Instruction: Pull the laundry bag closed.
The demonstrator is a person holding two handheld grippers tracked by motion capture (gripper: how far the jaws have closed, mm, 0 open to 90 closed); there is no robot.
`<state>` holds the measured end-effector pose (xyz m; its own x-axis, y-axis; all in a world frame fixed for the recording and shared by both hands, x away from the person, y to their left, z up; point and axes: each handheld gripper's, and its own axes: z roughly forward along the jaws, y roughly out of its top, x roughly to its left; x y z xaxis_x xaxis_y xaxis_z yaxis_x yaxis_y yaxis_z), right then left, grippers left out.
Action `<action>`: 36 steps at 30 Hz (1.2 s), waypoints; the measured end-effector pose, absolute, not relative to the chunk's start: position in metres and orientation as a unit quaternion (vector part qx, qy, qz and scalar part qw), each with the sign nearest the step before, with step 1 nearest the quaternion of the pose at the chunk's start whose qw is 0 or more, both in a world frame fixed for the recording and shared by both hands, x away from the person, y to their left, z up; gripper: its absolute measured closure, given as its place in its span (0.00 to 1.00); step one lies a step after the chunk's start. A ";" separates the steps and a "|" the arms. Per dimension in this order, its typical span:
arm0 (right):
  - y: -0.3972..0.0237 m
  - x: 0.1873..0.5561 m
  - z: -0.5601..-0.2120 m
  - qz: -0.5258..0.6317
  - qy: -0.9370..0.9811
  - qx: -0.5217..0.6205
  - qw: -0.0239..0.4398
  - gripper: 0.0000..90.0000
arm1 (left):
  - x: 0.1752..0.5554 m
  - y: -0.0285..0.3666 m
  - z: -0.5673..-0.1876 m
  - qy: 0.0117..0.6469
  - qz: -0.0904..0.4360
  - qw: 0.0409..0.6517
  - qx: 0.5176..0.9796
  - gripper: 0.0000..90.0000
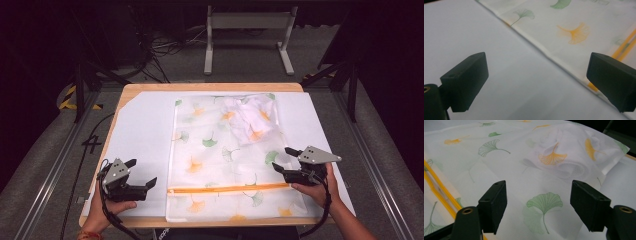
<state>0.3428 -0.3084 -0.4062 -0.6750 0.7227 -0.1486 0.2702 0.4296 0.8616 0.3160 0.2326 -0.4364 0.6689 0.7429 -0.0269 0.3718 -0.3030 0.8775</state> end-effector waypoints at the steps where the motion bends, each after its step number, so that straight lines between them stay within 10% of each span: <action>1: -0.309 0.343 -0.407 0.435 0.806 0.307 0.259 0.34 | 0.313 0.232 -0.437 0.354 0.200 0.471 0.783 0.05; 8: -0.303 0.344 -0.407 0.426 0.818 0.295 0.249 0.43 | 0.303 0.229 -0.440 0.345 0.185 0.463 0.795 0.09; 25: -0.233 0.353 -0.403 0.449 0.844 0.253 0.150 0.65 | 0.271 0.216 -0.439 0.258 0.157 0.445 0.843 0.94; 36: -0.148 0.351 -0.402 0.455 0.864 0.199 0.089 0.62 | 0.265 0.193 -0.445 0.215 0.130 0.429 0.867 0.99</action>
